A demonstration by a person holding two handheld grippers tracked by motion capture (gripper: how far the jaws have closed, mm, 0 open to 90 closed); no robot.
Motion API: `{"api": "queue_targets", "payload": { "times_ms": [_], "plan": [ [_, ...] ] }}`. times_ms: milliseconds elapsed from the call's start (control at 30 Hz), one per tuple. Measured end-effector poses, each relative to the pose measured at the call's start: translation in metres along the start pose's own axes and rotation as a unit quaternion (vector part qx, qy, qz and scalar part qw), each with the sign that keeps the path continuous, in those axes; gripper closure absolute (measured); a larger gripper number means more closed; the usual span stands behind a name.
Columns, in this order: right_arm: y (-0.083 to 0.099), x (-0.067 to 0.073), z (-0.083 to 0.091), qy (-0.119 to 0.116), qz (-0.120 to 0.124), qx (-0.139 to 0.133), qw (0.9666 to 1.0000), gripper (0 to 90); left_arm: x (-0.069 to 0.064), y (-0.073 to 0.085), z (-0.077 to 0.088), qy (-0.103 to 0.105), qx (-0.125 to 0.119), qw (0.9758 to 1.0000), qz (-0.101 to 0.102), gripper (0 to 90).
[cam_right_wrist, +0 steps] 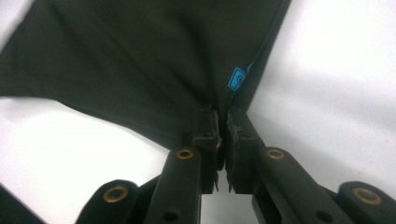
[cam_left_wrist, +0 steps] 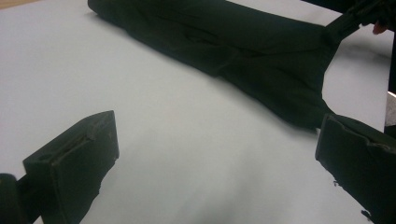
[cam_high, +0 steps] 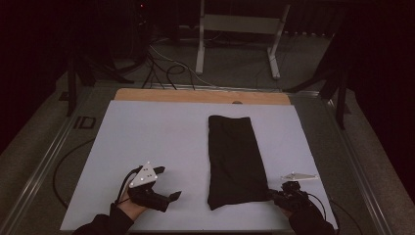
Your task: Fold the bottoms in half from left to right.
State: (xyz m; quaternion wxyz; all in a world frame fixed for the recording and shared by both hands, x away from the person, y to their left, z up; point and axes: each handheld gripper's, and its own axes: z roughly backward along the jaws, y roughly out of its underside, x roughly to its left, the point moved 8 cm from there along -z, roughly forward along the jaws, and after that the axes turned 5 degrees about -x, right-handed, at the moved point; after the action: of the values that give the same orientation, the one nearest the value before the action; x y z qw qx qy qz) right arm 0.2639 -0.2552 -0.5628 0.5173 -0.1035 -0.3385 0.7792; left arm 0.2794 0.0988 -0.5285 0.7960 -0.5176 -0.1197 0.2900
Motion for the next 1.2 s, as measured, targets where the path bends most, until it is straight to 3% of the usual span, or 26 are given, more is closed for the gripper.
{"api": "queue_targets", "payload": {
  "times_ms": [433, 500, 567, 667, 800, 900, 1200],
  "plan": [
    [0.001, -0.002, -0.003, 0.043, 0.044, 0.006, 0.9981, 66.3, 0.0, 0.002, -0.001, 0.0, 0.004, 1.0, -0.005, 0.2],
    [0.0, -0.001, -0.002, 0.044, 0.052, 0.002, 0.9977, 60.6, 0.0, 0.002, -0.001, 0.0, 0.003, 1.0, -0.005, 0.2],
    [-0.005, 0.0, -0.001, 0.044, 0.06, -0.01, 0.9972, 49.0, 0.001, 0.001, -0.001, -0.002, 0.002, 1.0, -0.006, 0.2],
    [-0.014, 0.001, 0.003, 0.053, 0.075, -0.041, 0.9949, 37.9, 0.003, 0.003, 0.0, -0.004, 0.005, 1.0, -0.005, 0.2],
    [-0.029, 0.005, 0.005, 0.035, 0.083, -0.085, 0.9923, 24.9, 0.003, 0.003, 0.0, -0.002, 0.002, 1.0, -0.002, 0.2],
    [-0.038, 0.009, 0.003, 0.008, 0.088, -0.099, 0.9912, 13.0, 0.004, 0.002, 0.0, -0.003, 0.0, 1.0, -0.002, 0.2],
    [-0.048, 0.011, -0.007, -0.019, 0.116, -0.122, 0.9856, 10.5, 0.007, 0.003, 0.001, -0.003, 0.0, 1.0, 0.006, 0.2]
  ]
}}
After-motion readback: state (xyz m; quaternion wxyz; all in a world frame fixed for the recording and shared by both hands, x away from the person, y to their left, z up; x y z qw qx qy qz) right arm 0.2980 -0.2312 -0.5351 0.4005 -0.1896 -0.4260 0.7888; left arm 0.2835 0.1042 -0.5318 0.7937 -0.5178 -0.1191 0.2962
